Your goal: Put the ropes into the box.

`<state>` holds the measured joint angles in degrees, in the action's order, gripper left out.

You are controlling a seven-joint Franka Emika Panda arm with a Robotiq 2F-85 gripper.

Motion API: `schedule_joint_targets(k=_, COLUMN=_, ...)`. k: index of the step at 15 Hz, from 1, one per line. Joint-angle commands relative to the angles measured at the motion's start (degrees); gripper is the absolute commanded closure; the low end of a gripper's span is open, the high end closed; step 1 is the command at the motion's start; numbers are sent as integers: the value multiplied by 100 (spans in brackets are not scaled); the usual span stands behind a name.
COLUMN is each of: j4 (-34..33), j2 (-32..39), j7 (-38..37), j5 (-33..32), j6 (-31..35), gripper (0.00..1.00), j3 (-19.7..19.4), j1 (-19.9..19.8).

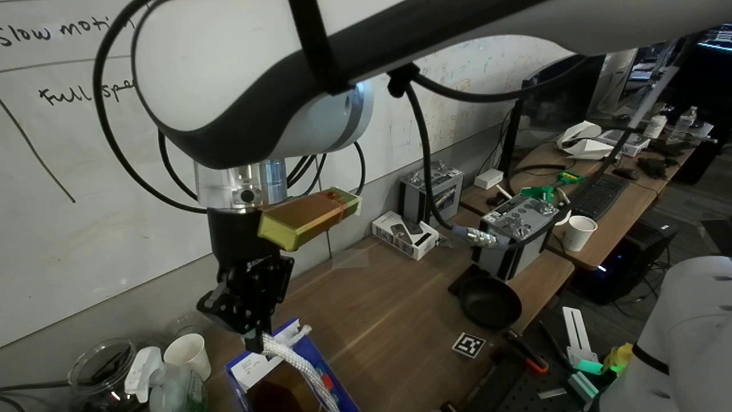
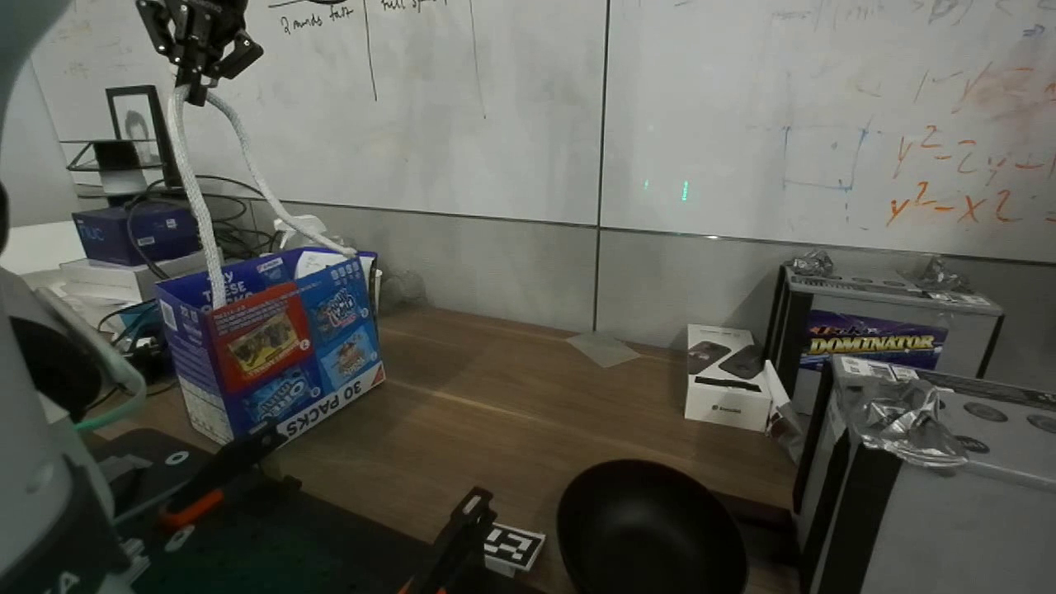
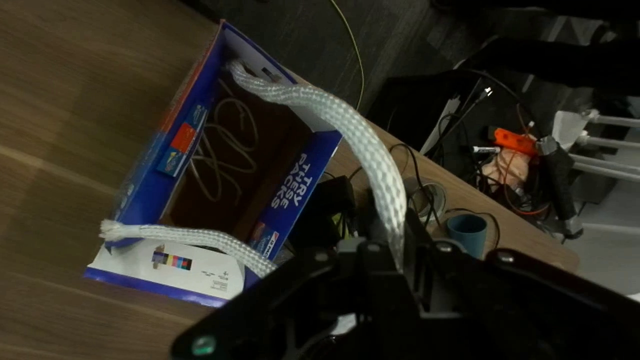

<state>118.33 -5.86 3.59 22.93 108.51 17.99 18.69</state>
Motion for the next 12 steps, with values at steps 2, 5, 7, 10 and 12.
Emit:
schedule_joint_targets(k=2, j4=-81, j2=8, j7=367, j5=173, j6=-136, gripper=87, j3=23, j1=76)
schedule_joint_targets(k=5, j4=-103, j2=73, j7=469, j5=150, j6=-150, gripper=87, j3=42, j1=90)
schedule_joint_targets(k=7, j4=-98, j2=144, j7=514, j5=136, j6=-131, gripper=87, j3=40, j1=86)
schedule_joint_targets(k=10, j4=-121, j2=244, j7=585, j5=139, j6=-131, gripper=87, j3=33, j1=72)
schedule_joint_targets(k=12, j4=-171, j2=298, j7=604, j5=131, j6=-181, gripper=61, j3=24, j1=57)
